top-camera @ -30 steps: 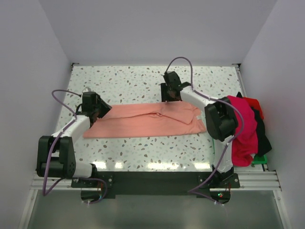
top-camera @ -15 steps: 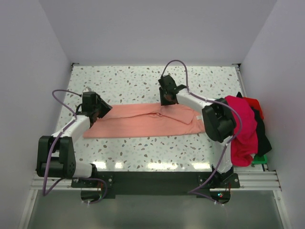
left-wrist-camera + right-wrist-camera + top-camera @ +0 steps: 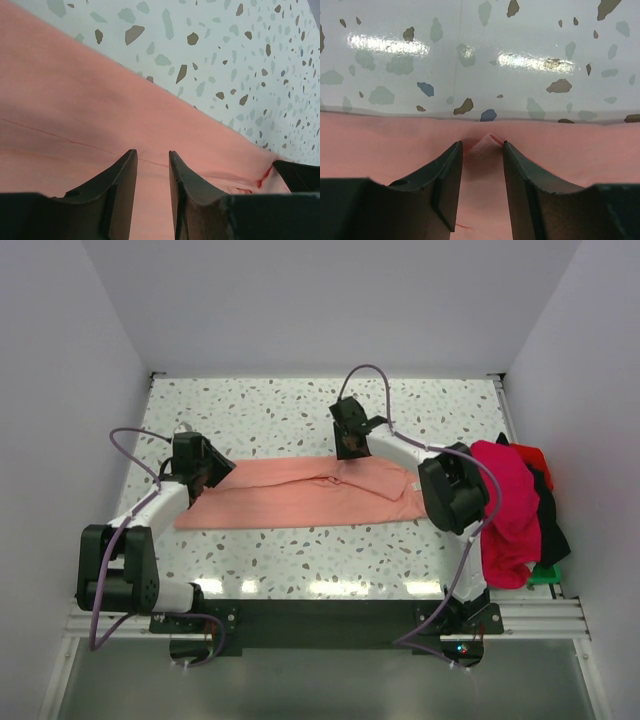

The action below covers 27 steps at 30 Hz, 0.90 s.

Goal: Fold and stack the t-shirts
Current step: Fold the tshirt

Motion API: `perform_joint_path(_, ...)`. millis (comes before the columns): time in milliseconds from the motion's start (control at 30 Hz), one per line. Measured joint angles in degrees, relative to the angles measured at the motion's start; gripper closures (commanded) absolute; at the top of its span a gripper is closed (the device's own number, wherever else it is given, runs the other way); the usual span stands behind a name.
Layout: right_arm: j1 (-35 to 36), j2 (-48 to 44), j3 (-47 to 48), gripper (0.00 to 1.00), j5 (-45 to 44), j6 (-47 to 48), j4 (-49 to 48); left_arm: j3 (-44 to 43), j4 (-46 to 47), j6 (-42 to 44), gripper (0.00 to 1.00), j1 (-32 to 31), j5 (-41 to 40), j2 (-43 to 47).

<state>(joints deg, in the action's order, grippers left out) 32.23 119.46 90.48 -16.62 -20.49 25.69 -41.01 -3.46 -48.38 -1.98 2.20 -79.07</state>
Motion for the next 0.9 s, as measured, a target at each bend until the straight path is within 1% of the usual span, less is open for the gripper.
perform_joint_path(133, 0.0, 1.7, 0.4, 0.59, -0.3, 0.0, 0.1, 0.0, 0.0, 0.0, 0.63, 0.0, 0.0, 0.0)
perform_joint_path(200, 0.0, 2.0, 0.4, 0.62, -0.4, 0.0, 0.1, 0.0, 0.0, 0.0, 0.64, 0.0, 0.0, 0.0)
perform_joint_path(233, 0.0, 2.0, 0.3, 0.67, -0.4, 0.0, 0.2, 0.0, 0.0, 0.0, 0.63, 0.0, 0.0, 0.0)
perform_joint_path(300, 0.0, 1.9, 0.0, 0.74, -0.5, 0.0, -0.1, 0.0, 0.0, 0.0, 0.64, 0.0, 0.0, 0.0)
perform_joint_path(333, 0.0, 1.6, -0.5, 0.8, -0.5, 0.0, -0.4, 0.0, 0.0, 0.0, 0.64, 0.0, 0.0, 0.0)
perform_joint_path(400, 0.0, 0.7, -2.2, 0.85, -0.5, -0.3, -0.6, 0.0, 0.0, 0.0, 0.64, 0.0, 0.0, 0.0)
perform_joint_path(433, 0.0, 0.0, -3.2, 0.9, -0.5, -0.5, -0.6, 0.0, 0.0, 0.0, 0.64, 0.0, 0.0, 0.0)
perform_joint_path(533, 0.1, -2.5, -6.0, 0.96, -0.3, -1.3, -0.7, 0.0, 0.0, 0.0, 0.64, 0.0, 0.0, 0.0)
perform_joint_path(733, 0.7, -10.3, -13.0, 0.96, 0.8, -3.6, -2.0, 0.0, 0.0, 0.0, 0.64, 0.0, 0.1, 0.0)
perform_joint_path(900, 2.6, -16.4, -19.9, 0.98, 2.0, -6.8, -4.5, 0.2, 1.0, 0.0, 0.64, 0.0, 0.2, 0.0)
